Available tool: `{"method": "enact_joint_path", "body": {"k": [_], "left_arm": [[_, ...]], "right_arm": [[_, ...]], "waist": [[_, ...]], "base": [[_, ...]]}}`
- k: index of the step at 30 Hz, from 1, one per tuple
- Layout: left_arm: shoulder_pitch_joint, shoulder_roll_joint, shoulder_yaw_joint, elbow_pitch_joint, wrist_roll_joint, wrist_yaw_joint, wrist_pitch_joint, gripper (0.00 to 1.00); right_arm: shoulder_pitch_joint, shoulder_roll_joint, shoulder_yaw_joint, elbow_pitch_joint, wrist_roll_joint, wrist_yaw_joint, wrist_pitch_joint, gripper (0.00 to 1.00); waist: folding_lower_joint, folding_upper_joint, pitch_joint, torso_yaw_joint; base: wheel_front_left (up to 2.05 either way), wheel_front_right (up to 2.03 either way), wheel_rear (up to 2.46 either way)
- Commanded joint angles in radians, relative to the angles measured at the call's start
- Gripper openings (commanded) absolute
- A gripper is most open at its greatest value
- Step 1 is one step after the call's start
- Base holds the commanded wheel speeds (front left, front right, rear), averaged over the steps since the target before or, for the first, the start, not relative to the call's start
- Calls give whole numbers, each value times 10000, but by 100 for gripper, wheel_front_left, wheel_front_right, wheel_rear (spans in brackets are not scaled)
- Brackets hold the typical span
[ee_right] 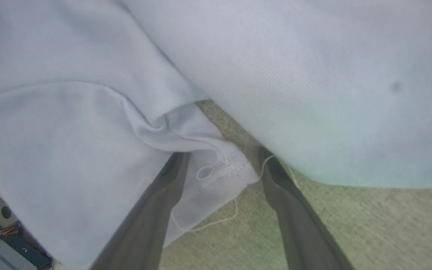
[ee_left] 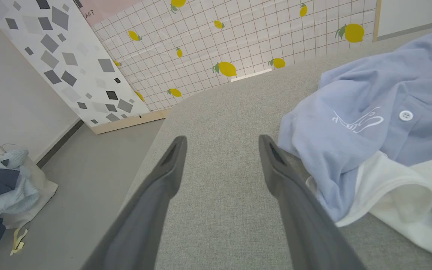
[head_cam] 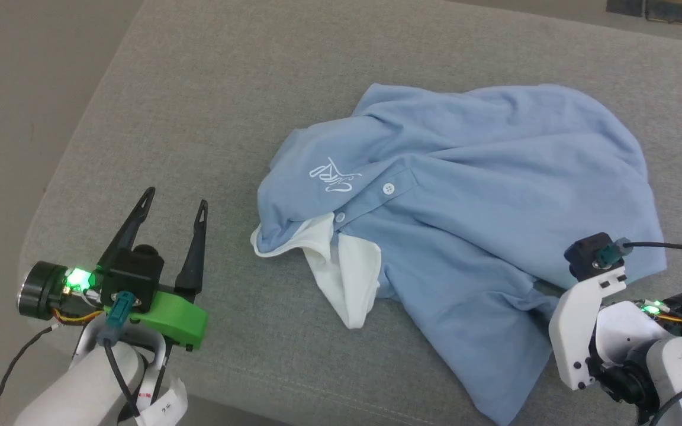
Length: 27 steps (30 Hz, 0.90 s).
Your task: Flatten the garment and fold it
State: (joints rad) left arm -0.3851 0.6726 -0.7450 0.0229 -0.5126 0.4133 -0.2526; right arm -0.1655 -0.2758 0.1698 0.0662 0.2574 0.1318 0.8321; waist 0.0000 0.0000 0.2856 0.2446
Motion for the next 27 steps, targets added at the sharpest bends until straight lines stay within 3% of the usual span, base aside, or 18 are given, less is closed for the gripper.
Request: {"method": "enact_joint_path", "body": {"k": [1, 8, 17, 23, 27], "left_arm": [[-88, -83, 79, 57, 157, -65, -90, 100], [262, -63, 309, 322, 78, -220, -91, 100], [375, -36, 335, 310, -107, -346, -66, 100], [182, -181, 251, 236, -69, -368, -26, 100], [26, -296, 200, 260, -31, -397, -23, 100]], "right_arm": [[243, 156, 340, 711, -42, -11, 4, 0], [275, -216, -66, 203, 378, -11, -941, 0], [330, -2775, -1493, -1059, 1395, -11, -616, 0], [454, -4309, -2387, -398, 1664, -11, -371, 0], [471, -4875, -2907, 507, 1304, -11, -853, 0]], "waist": [[0, 0, 99, 122], [0, 0, -438, -529], [0, 0, -552, -1404], [0, 0, -190, -1454], [0, 0, 115, -1308]], "base": [[0, 0, 0], [0, 0, 0], [0, 0, 0], [0, 0, 0], [0, 0, 0]]}}
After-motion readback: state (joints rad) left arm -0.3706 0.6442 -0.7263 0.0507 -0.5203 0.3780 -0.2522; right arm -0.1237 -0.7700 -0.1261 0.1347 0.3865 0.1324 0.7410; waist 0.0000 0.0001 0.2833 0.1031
